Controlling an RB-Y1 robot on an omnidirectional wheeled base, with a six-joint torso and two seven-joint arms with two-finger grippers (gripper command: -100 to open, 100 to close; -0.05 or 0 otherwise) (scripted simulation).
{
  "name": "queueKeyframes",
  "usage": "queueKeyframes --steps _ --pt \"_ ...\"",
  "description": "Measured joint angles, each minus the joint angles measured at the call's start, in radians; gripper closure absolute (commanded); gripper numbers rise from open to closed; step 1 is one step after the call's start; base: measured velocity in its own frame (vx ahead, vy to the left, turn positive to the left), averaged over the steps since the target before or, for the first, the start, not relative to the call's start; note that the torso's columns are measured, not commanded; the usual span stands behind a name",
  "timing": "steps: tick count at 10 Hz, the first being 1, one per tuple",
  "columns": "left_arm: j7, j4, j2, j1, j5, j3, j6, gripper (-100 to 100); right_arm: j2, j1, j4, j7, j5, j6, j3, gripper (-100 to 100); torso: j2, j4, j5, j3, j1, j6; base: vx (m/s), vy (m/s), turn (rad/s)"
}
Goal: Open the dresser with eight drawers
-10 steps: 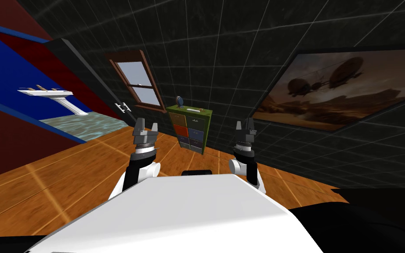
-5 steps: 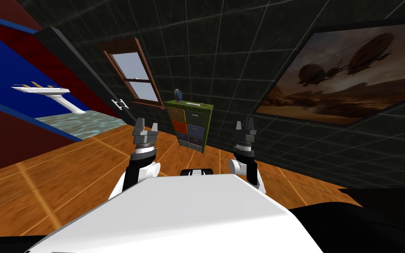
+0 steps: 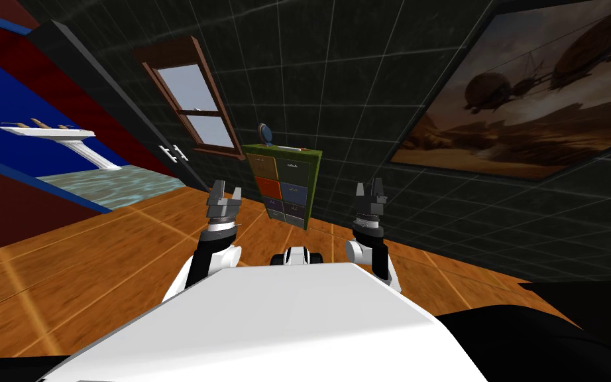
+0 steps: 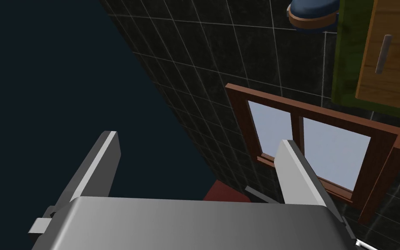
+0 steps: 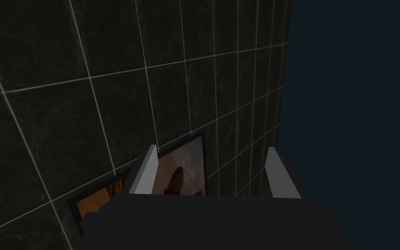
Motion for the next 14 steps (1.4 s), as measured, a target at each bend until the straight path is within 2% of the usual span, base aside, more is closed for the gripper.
queueKeyframes --steps 3,7,10,14 --pt "-0.009 0.057 0.025 -0.009 -0.008 -0.012 -0.011 -100 0.000 0.000 0.000 0.000 0.000 0.000 0.000 0 0.003 0.002 0.000 0.000 0.001 0.000 0.055 -0.023 -0.043" --pt "-0.026 0.153 0.033 -0.040 -0.021 -0.031 -0.019 -100 0.000 0.000 0.000 0.000 0.000 0.000 0.000 0 0.003 0.002 0.000 0.000 0.001 0.000 0.062 -0.032 -0.044" --pt "-0.028 0.235 0.044 -0.065 -0.022 -0.029 -0.029 -100 0.000 0.000 0.000 0.000 0.000 0.000 0.000 0 0.002 0.002 0.000 0.000 0.000 0.000 0.064 -0.034 -0.046" --pt "-0.041 0.311 0.036 -0.082 -0.033 -0.045 -0.032 -100 0.000 0.000 0.000 0.000 0.000 0.000 0.000 0 0.003 0.002 0.000 0.000 0.001 0.000 0.055 -0.024 -0.039"
